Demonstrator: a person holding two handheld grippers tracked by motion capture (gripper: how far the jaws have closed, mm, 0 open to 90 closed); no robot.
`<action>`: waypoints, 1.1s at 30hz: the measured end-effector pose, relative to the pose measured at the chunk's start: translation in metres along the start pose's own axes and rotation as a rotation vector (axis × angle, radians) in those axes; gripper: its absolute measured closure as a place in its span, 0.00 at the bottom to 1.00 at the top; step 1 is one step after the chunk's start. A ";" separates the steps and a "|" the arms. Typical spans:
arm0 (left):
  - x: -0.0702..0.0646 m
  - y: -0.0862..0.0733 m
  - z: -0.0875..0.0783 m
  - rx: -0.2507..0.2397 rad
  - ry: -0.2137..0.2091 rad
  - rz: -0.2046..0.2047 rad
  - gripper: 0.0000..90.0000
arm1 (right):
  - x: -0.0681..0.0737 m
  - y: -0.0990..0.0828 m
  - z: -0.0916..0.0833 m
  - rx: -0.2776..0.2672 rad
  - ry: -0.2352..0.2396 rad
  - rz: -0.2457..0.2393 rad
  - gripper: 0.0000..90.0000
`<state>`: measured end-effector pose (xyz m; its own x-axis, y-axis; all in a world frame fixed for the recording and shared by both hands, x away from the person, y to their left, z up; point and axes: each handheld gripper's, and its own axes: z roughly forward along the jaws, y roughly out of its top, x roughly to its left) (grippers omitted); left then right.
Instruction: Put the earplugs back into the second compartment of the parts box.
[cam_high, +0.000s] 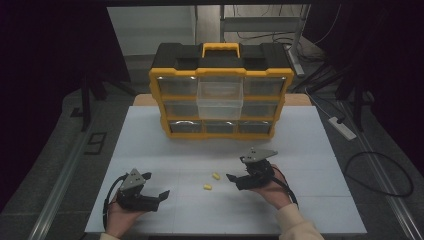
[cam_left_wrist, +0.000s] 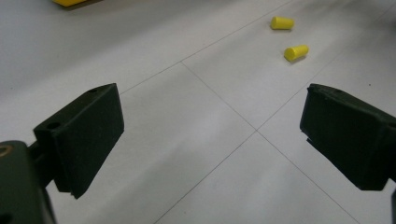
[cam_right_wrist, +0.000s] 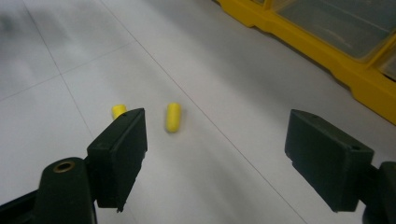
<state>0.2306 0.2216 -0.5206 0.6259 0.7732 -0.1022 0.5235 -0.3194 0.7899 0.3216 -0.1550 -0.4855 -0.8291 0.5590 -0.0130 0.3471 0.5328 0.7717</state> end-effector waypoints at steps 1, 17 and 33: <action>0.000 0.000 0.000 -0.001 -0.002 -0.002 0.07 | 0.000 0.001 0.002 0.002 0.002 0.002 0.24; 0.001 0.000 0.000 -0.002 -0.003 -0.008 0.07 | 0.003 0.010 0.033 0.069 0.002 -0.015 0.26; 0.001 0.000 0.000 0.002 -0.002 0.001 0.07 | 0.010 0.011 0.060 0.136 0.019 -0.040 0.34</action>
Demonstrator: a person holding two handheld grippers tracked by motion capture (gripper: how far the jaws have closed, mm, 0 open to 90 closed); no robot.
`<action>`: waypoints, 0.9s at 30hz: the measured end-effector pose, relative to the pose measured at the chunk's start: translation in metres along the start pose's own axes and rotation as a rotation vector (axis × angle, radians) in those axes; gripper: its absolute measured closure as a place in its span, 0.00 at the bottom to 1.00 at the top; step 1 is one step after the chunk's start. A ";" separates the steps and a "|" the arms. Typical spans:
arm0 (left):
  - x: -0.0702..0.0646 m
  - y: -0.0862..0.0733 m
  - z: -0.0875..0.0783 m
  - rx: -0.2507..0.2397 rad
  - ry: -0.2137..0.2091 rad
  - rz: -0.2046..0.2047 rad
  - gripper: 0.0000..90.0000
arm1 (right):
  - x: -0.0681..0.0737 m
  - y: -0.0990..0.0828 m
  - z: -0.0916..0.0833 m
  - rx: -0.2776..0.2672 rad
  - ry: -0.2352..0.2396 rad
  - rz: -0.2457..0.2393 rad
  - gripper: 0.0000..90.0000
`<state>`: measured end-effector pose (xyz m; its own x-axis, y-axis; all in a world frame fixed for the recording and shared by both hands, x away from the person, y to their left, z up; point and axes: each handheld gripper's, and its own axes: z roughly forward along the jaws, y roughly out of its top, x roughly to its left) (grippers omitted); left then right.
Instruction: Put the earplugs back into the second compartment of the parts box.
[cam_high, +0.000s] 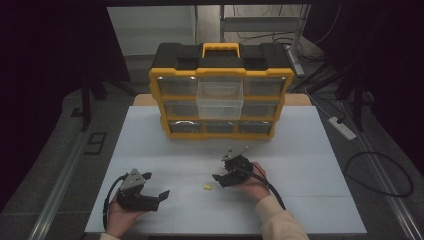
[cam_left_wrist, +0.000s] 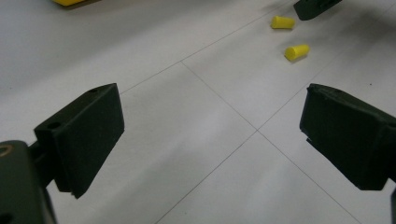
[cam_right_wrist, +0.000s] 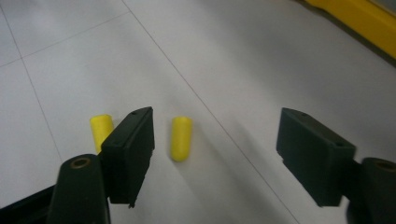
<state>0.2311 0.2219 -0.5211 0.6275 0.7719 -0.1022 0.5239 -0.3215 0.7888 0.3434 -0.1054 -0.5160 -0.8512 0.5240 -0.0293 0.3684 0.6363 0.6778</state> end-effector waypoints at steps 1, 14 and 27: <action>0.000 0.000 0.000 0.000 0.000 0.000 0.07 | 0.000 0.000 0.001 0.002 0.002 -0.007 0.35; -0.001 0.000 0.000 0.001 0.003 0.007 0.07 | 0.012 0.004 0.013 0.075 0.020 -0.077 0.64; -0.001 0.000 0.000 0.004 0.006 0.011 0.07 | 0.007 -0.003 0.003 0.004 0.052 -0.037 0.89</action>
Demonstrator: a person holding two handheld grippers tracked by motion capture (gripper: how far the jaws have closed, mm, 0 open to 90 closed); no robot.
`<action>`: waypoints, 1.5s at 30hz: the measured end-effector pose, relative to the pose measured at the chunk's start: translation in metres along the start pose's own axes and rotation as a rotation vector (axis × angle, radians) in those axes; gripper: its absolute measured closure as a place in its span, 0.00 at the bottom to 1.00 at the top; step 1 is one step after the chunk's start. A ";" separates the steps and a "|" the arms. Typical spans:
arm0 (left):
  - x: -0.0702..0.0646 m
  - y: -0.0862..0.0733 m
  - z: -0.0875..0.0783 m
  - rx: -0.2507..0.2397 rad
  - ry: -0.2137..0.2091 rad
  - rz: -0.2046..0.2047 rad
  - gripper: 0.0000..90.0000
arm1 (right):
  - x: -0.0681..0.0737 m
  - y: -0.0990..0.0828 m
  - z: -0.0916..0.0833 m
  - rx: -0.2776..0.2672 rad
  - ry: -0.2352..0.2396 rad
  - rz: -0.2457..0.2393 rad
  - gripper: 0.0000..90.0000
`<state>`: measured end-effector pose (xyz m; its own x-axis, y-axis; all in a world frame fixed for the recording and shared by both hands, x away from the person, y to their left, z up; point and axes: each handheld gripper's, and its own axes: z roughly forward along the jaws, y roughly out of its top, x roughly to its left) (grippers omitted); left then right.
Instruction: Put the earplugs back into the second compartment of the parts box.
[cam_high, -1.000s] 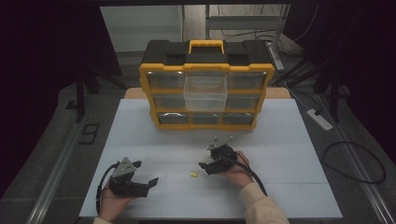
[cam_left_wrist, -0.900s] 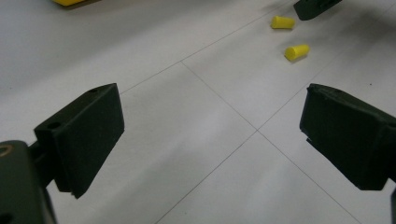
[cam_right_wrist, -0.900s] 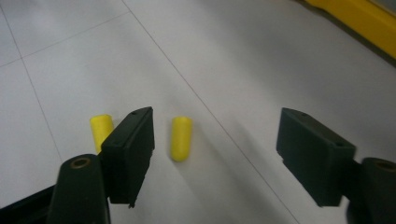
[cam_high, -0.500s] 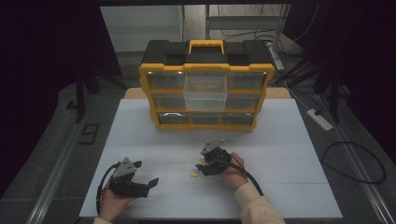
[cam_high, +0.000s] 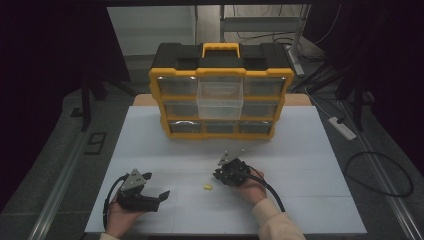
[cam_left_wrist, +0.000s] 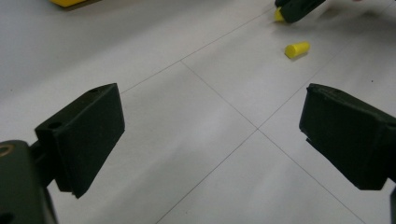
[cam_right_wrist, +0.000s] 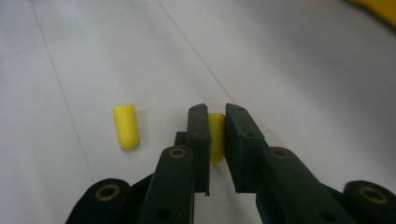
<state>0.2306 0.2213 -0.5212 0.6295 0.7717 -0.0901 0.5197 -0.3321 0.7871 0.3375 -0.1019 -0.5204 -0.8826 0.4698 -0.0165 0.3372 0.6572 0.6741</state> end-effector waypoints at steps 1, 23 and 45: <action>0.000 0.000 0.000 0.000 0.000 -0.001 0.07 | -0.001 -0.001 -0.006 -0.031 0.002 0.017 0.89; -0.001 0.000 0.001 0.002 0.002 0.003 0.07 | -0.006 -0.012 -0.089 -0.406 0.035 0.101 0.89; -0.001 0.000 0.001 0.004 0.004 0.008 0.08 | -0.009 0.023 -0.142 -0.554 0.024 0.053 0.90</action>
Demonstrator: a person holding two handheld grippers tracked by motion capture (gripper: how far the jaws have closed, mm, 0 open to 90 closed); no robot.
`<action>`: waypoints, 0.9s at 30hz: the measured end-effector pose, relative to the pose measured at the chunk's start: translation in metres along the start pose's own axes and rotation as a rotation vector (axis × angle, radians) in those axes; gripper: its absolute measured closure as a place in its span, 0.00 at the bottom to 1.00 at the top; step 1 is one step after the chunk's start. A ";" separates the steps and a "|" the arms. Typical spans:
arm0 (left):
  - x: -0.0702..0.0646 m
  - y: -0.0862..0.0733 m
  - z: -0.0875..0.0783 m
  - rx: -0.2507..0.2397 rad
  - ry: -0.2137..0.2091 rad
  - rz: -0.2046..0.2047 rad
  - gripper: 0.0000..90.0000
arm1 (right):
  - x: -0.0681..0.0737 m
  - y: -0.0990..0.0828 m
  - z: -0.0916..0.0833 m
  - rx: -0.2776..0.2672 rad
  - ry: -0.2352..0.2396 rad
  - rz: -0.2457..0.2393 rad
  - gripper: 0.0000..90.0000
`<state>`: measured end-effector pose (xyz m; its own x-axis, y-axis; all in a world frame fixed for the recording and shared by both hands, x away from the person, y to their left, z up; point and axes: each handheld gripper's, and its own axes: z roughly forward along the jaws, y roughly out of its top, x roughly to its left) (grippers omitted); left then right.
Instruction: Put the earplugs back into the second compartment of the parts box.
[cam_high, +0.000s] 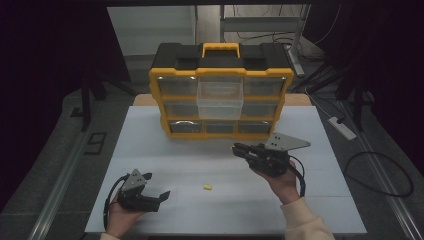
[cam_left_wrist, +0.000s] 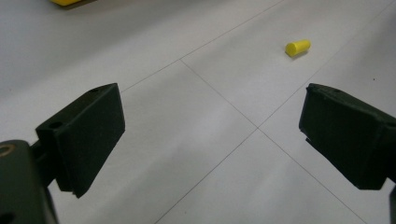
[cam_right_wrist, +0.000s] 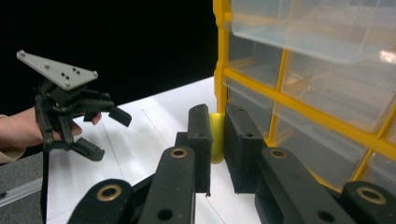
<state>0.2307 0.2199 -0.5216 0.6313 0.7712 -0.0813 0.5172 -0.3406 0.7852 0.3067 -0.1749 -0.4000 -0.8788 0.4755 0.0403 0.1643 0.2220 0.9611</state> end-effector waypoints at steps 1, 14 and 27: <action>0.000 0.000 0.000 0.000 0.000 0.000 0.08 | 0.000 0.003 -0.001 -0.005 0.000 0.001 0.90; 0.000 0.000 0.000 0.000 -0.001 -0.002 0.08 | -0.003 0.035 -0.006 -0.032 0.000 -0.029 0.90; 0.000 0.000 0.000 -0.003 -0.003 -0.004 0.08 | -0.013 0.066 -0.010 -0.073 0.002 -0.021 0.90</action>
<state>0.2308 0.2202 -0.5214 0.6307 0.7712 -0.0865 0.5180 -0.3354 0.7868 0.3248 -0.1746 -0.3345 -0.8827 0.4694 0.0210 0.1130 0.1686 0.9792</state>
